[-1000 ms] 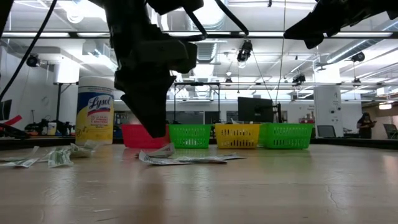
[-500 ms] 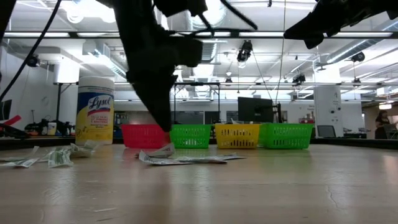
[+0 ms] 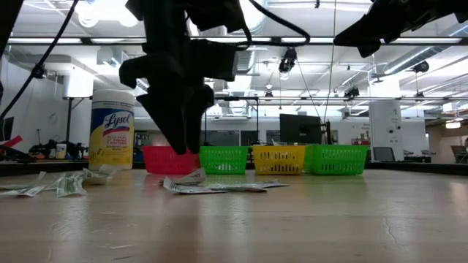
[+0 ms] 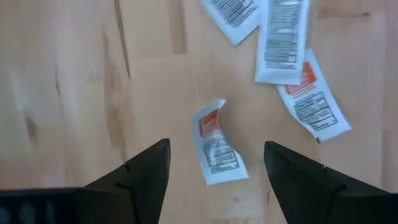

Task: Pick & Place First Aid Supplies
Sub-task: Put the orange ointment pack into the left green bin

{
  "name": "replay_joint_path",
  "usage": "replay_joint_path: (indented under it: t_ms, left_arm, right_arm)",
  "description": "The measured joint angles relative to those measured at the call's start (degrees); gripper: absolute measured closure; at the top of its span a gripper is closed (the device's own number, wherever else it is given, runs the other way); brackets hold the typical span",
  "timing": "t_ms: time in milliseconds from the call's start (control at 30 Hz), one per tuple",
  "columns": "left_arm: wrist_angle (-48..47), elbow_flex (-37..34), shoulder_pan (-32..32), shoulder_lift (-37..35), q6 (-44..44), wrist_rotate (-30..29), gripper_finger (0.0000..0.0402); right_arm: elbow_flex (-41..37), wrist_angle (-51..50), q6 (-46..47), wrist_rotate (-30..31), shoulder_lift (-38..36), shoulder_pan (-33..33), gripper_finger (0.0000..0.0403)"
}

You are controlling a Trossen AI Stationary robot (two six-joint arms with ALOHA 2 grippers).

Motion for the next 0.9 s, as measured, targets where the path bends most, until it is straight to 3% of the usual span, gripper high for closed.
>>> replay_joint_path:
  t_ms: [200,467,900]
  left_arm:
    - [2.13,-0.74,1.9,0.02,5.57,0.59,0.0147]
    - [5.28,-1.75,5.39,0.11,7.72,7.51,0.0147]
    - [10.84,-6.49,5.59,0.2,7.73,7.71,0.015]
  right_arm:
    - [-0.02,-0.01,0.08,0.0,0.0,0.0,0.0351]
    - [0.0,-0.01,-0.01,0.0,0.0,0.0,0.0351]
    - [0.0,0.01,0.0,0.0,0.01,0.0,0.0351]
